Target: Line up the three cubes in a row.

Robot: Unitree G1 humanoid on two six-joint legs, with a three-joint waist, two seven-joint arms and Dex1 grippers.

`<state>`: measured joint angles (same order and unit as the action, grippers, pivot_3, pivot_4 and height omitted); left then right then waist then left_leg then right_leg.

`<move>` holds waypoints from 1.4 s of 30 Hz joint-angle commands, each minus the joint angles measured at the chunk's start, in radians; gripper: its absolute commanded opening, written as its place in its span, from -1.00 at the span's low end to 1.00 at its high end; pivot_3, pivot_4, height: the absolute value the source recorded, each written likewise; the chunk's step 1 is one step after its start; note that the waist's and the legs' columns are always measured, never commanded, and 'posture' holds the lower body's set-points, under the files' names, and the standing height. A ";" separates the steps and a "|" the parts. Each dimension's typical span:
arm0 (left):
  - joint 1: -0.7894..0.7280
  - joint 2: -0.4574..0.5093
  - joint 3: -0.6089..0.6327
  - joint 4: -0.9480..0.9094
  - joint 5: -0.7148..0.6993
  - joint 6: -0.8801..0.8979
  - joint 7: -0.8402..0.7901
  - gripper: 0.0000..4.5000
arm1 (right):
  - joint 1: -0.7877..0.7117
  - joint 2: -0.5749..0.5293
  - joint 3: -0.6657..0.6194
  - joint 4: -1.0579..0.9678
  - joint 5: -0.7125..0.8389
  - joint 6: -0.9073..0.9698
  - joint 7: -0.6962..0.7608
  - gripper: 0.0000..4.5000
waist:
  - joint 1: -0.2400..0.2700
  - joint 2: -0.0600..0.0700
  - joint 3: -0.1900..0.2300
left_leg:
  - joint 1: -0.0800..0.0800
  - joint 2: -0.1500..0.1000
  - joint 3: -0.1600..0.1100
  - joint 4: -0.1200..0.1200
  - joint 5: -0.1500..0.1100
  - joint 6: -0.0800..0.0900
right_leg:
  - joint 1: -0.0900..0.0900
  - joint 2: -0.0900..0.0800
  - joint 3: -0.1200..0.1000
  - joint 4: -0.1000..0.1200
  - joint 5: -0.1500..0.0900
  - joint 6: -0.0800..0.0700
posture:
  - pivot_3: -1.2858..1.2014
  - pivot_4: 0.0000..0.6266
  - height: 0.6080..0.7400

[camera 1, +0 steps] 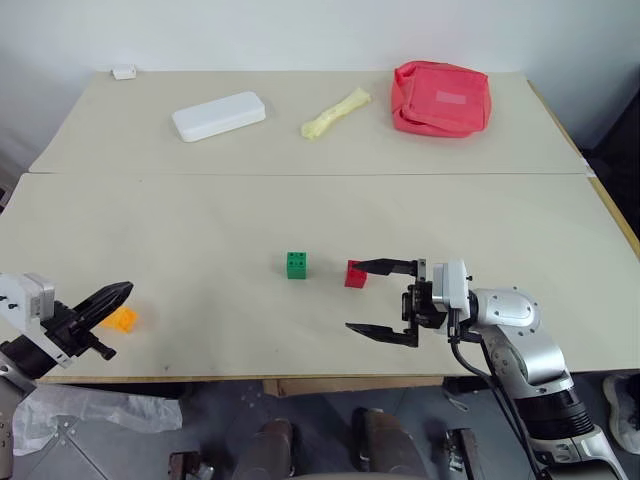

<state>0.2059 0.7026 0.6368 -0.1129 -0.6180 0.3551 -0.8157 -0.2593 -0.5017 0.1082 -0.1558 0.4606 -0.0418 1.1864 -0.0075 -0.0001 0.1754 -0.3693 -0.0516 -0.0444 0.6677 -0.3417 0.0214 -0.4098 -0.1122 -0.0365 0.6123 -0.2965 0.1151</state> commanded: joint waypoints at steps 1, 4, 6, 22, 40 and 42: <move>0.031 -0.030 0.022 0.022 0.025 -0.034 0.027 -0.99 | 0.011 -0.005 -0.023 -0.031 0.004 -0.015 -0.012 1.00 | 0.001 0.000 0.000 | 0.000 0.000 0.000 0.000 0.000 0.000 | 0.000 0.000 0.000 0.000 0.000 0.000 | 0.03 -0.52 1.00; 0.061 -0.049 0.046 0.049 0.025 -0.057 0.022 -0.99 | 0.027 -0.011 -0.028 -0.043 0.004 -0.014 -0.021 1.00 | 0.004 0.000 0.000 | 0.000 0.000 0.000 0.000 0.000 0.000 | 0.000 0.000 0.000 0.000 0.000 0.000 | 0.03 -0.52 1.00; 0.078 -0.054 0.052 0.057 0.024 -0.068 0.017 -0.99 | 0.032 -0.014 -0.030 -0.047 0.004 -0.013 -0.025 1.00 | 0.006 0.000 0.000 | 0.000 0.000 0.000 0.000 0.000 0.000 | 0.000 0.000 0.000 -0.001 0.000 0.000 | 0.03 -0.52 1.00; 0.104 -0.058 -0.033 0.089 0.078 -0.140 -0.018 -0.99 | 0.033 -0.019 -0.024 -0.056 0.010 -0.006 -0.032 1.00 | 0.009 0.001 0.000 | 0.001 0.000 0.000 0.001 0.000 0.000 | 0.001 -0.001 0.000 -0.002 0.000 0.000 | 0.03 -0.52 1.00; 0.185 -0.096 -0.072 -0.053 0.039 -0.128 -0.039 -0.99 | 0.030 -0.015 -0.018 -0.052 0.008 -0.006 -0.038 1.00 | 0.006 0.001 -0.001 | 0.000 0.000 0.000 0.001 0.000 0.000 | 0.001 -0.001 0.000 -0.002 0.000 0.000 | 0.03 -0.52 1.00; 0.220 -0.106 -0.062 -0.116 0.023 -0.132 -0.054 -0.99 | 0.027 -0.013 -0.017 -0.048 0.009 -0.007 -0.036 1.00 | 0.006 0.001 -0.001 | 0.000 0.000 0.000 0.000 0.000 0.000 | 0.001 -0.001 0.000 -0.002 0.000 0.000 | 0.03 -0.52 1.00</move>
<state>0.3894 0.5996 0.5449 -0.1531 -0.5611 0.2380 -0.8500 -0.2262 -0.5154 0.1032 -0.1747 0.4539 -0.0411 1.1463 -0.0013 0.0008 0.1748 -0.3689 -0.0517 -0.0445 0.6682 -0.3414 0.0213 -0.4092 -0.1128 -0.0363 0.6099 -0.2966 0.1149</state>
